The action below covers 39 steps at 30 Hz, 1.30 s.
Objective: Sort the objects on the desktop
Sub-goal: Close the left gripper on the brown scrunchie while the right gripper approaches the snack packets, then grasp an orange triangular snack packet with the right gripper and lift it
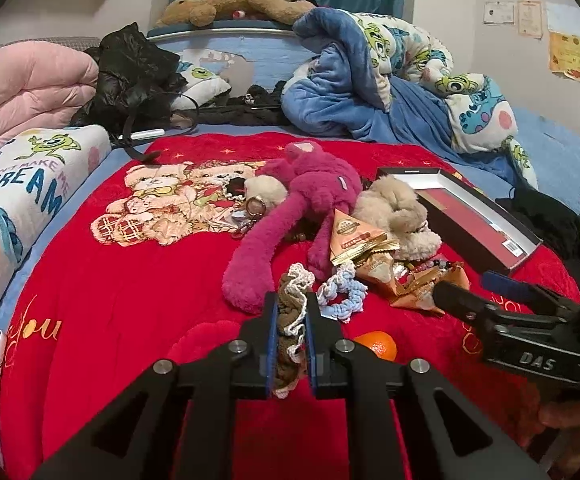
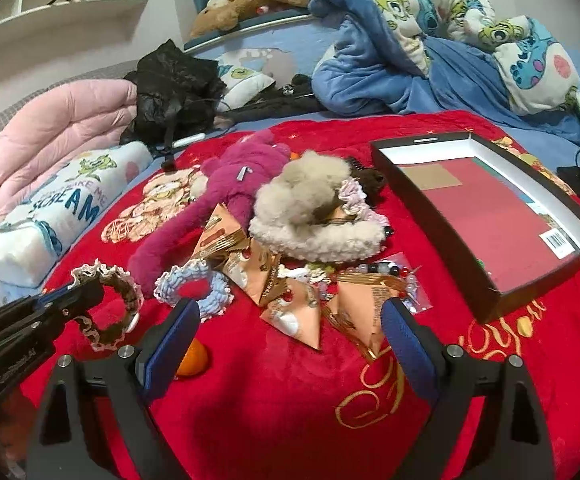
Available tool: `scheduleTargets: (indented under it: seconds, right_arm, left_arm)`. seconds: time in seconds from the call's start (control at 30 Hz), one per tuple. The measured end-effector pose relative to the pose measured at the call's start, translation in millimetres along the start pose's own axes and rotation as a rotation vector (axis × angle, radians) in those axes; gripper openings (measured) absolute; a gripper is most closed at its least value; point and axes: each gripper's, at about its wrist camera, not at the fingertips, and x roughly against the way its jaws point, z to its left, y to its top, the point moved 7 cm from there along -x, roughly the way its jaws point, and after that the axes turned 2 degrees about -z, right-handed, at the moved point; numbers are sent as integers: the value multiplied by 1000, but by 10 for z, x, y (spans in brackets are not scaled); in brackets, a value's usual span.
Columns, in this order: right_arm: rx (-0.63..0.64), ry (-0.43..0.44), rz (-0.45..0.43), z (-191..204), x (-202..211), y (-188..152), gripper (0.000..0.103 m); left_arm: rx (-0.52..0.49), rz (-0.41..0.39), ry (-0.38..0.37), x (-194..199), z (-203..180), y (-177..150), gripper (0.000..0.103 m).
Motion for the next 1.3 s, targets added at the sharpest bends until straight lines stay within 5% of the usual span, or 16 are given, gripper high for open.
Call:
scheduleTargets:
  seconds: [0.3, 0.47, 0.73, 1.3]
  right_arm:
    - [42, -1, 53, 88, -316, 11, 92]
    - [8, 32, 115, 67, -492, -42, 75]
    - [-48, -31, 193, -132, -719, -173, 53]
    - [1, -82, 149, -61, -590, -120, 27]
  left_arm:
    - [11, 3, -16, 6, 13, -7, 10]
    - [19, -8, -24, 27, 19, -12, 10]
    - [25, -11, -45, 54, 18, -9, 10]
    - [10, -12, -40, 66, -59, -19, 10]
